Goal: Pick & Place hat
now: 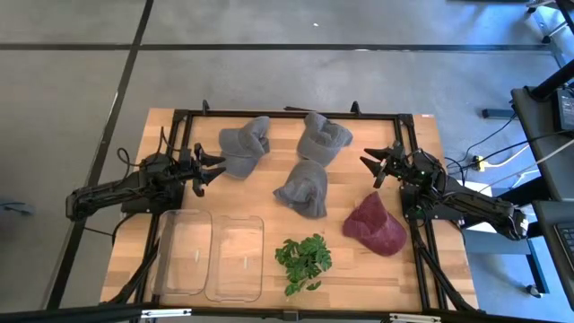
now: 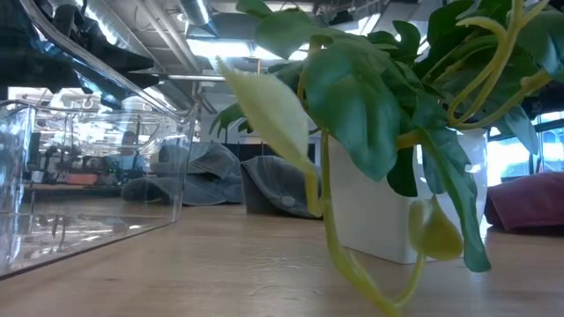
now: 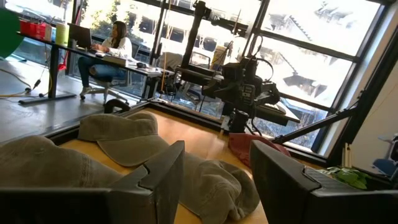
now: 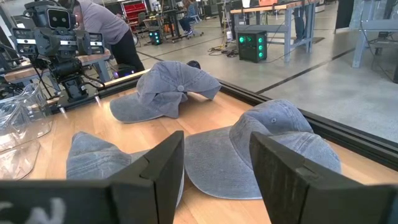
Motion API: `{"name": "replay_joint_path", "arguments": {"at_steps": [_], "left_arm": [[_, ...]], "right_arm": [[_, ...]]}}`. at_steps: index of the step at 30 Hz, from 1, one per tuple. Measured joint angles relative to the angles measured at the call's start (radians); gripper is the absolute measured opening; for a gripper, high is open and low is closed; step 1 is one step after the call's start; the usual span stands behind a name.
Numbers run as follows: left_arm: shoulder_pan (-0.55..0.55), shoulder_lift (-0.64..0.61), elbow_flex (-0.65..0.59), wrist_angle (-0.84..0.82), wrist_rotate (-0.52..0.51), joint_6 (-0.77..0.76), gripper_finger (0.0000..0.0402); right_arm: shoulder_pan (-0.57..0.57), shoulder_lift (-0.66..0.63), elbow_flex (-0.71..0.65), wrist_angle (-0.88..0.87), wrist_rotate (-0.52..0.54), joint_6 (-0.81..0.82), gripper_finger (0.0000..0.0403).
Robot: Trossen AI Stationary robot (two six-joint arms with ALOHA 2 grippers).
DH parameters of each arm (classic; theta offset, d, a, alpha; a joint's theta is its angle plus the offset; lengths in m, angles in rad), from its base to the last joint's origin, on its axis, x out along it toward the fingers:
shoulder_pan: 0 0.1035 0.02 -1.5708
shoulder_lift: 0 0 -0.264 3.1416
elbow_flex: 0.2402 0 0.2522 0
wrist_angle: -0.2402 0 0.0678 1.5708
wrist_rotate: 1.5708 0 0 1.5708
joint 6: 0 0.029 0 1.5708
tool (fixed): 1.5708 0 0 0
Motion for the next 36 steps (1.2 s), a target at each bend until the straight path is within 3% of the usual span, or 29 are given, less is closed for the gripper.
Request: {"name": "replay_joint_path", "arguments": {"at_steps": [21,31,36], "left_arm": [[0.0,0.0,0.0,0.03,-0.019,-0.01,0.0178],[0.0,0.0,0.0,0.095,-0.068,-0.037,0.0178],[0.0,0.0,0.0,0.12,-0.052,-0.052,0.0178]], "right_arm": [[0.0,0.001,0.0,0.042,0.003,0.081,0.0184],[0.0,0.001,0.0,0.044,0.219,0.134,0.0184],[0.0,0.001,0.0,0.044,0.235,0.135,0.0184]]}}
